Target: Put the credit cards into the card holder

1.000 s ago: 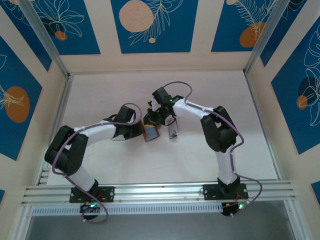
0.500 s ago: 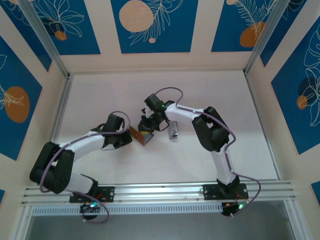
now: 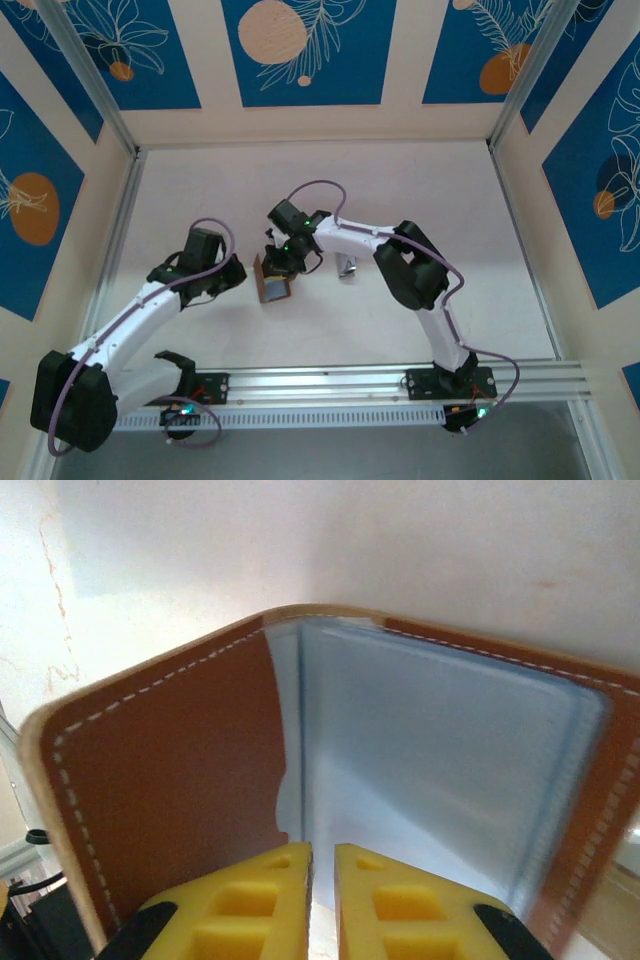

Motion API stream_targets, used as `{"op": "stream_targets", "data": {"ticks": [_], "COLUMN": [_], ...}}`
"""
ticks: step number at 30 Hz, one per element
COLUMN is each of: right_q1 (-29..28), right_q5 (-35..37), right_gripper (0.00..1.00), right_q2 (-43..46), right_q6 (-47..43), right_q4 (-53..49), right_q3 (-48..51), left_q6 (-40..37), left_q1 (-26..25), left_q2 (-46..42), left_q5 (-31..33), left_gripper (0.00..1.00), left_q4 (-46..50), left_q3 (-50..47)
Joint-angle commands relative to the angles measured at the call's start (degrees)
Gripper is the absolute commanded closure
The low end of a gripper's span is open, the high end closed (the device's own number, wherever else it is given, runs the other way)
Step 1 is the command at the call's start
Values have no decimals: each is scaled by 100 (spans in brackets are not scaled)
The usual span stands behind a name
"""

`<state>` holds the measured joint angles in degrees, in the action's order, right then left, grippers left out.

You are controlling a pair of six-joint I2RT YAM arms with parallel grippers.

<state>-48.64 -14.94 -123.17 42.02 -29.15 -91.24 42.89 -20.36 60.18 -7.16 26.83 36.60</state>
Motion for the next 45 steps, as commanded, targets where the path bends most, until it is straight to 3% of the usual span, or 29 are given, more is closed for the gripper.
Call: {"op": "stream_targets", "data": {"ticks": [1,13,18,26,32,39,45], "right_q1": [-31,-372,-570,-878,-982,-1009,-989], "right_q5": [52,43,424,918,1135,1180,1160], "right_gripper": [85,85,84,85,85,85,85], "right_q2": [-112,-844,-1020,-1597,-1561,-1467,-1394], "right_q6": [-14,6,-121,-203,-225,-234,-256], "right_q4": [-228,-485,-813,-1330,-1252,-1068,-961], "right_q3": [-378,-1205,-1570,-2151,-1923,-1705,-1608], "left_q6": [-128,-104,-62,-240,-365,-486,-666], "left_q1": [110,360,713,965,1421,1473,1500], "left_q2": [-268,-483,-1093,-940,-130,1148,1532], "left_q5": [105,195,338,119,-540,-1345,-1360], "left_gripper": [93,93,95,93,91,91,90], "left_q4": [490,848,1137,1095,627,147,174], "left_q3": [110,49,-124,-33,423,986,1025]}}
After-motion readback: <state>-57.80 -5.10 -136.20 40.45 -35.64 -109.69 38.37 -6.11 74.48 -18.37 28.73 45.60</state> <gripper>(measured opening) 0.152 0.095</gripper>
